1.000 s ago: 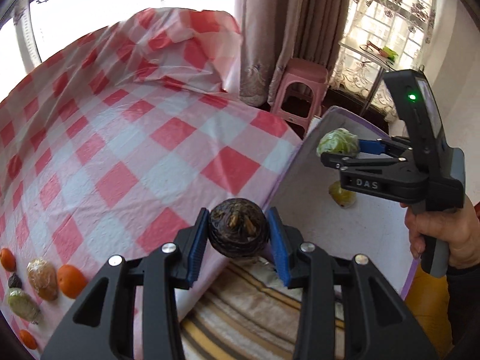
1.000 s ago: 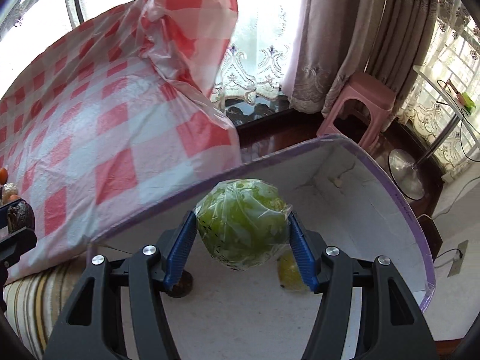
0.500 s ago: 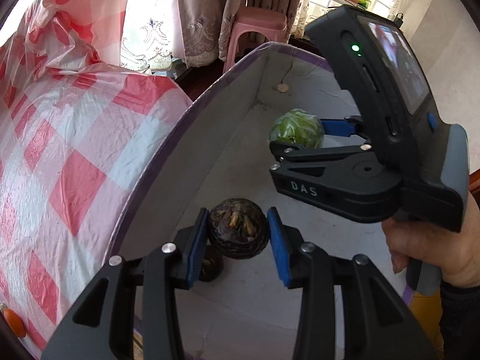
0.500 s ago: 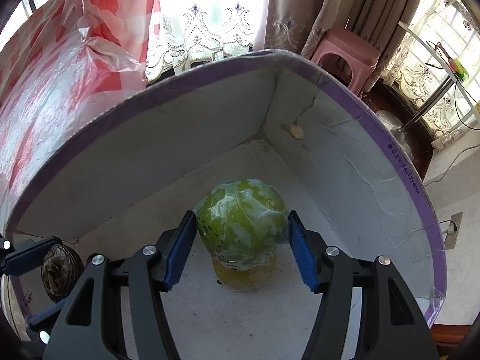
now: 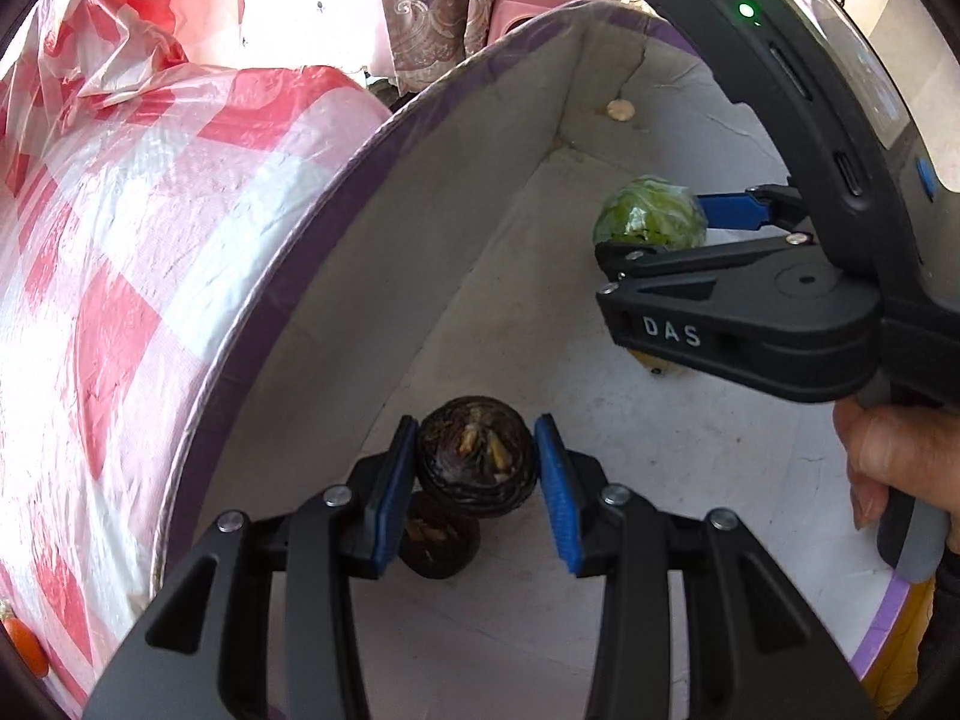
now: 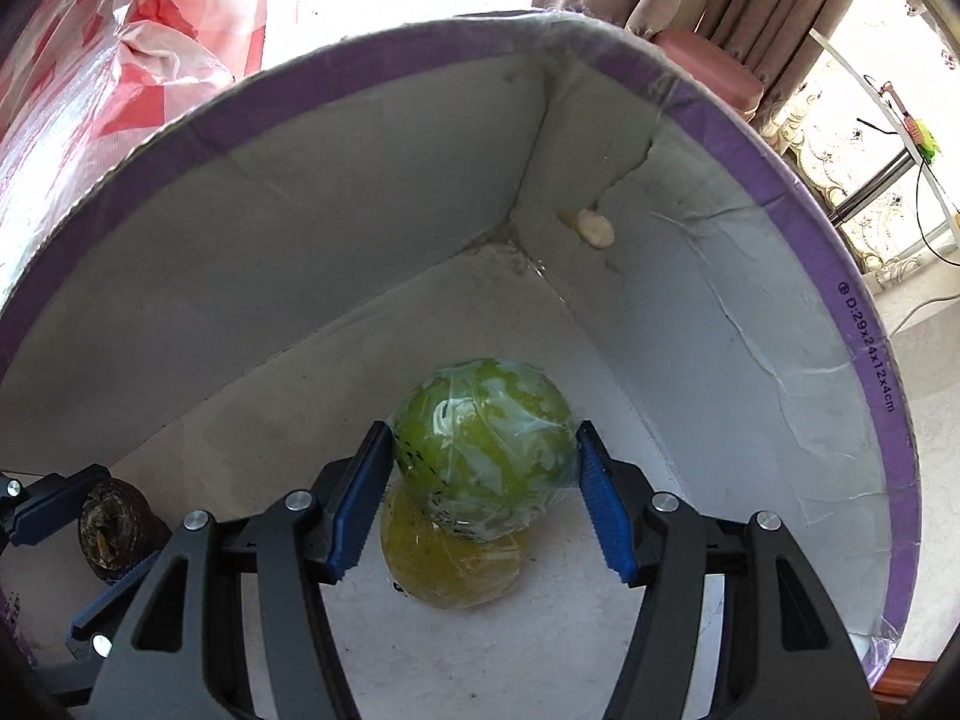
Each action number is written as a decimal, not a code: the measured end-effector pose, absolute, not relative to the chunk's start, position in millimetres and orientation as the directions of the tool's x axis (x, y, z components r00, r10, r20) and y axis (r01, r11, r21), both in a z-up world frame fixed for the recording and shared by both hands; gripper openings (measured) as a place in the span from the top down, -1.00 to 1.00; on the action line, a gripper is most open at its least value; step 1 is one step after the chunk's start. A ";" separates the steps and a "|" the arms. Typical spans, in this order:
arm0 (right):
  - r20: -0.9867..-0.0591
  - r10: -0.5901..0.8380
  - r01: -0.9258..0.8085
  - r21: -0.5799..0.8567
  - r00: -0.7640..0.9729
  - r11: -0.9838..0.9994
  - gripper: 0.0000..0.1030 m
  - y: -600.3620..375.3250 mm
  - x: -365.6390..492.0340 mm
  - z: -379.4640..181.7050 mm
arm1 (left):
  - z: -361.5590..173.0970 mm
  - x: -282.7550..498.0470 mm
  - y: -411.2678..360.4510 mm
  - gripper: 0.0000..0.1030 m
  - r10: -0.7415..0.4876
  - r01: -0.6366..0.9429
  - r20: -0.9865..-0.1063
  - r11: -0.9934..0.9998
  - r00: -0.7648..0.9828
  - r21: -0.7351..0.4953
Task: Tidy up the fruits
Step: 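Lower both fruits into the box and open both tools, then move both open tools back over the table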
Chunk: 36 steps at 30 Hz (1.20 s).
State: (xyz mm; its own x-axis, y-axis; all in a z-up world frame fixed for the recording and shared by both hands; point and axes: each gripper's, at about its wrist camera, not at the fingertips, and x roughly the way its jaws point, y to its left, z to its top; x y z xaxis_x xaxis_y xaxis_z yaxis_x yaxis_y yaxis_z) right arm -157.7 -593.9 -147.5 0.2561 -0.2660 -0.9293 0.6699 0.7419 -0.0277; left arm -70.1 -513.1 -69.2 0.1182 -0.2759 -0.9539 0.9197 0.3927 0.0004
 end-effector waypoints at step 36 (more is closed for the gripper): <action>-0.740 -0.289 0.644 0.245 0.607 0.725 -0.68 -491.6 -177.8 -13.1 | 57.5 -6.6 -316.9 -0.96 -0.547 0.698 -0.725 0.704 0.417 -0.130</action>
State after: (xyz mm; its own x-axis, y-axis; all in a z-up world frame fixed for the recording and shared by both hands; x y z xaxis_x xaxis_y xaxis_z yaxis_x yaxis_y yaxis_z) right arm -177.8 -491.6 -13.1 0.6074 -0.2893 -0.7399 0.6440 0.7247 0.2453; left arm -6.6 -316.9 57.5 0.4174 -0.5473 -0.7254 0.6978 0.7044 -0.1300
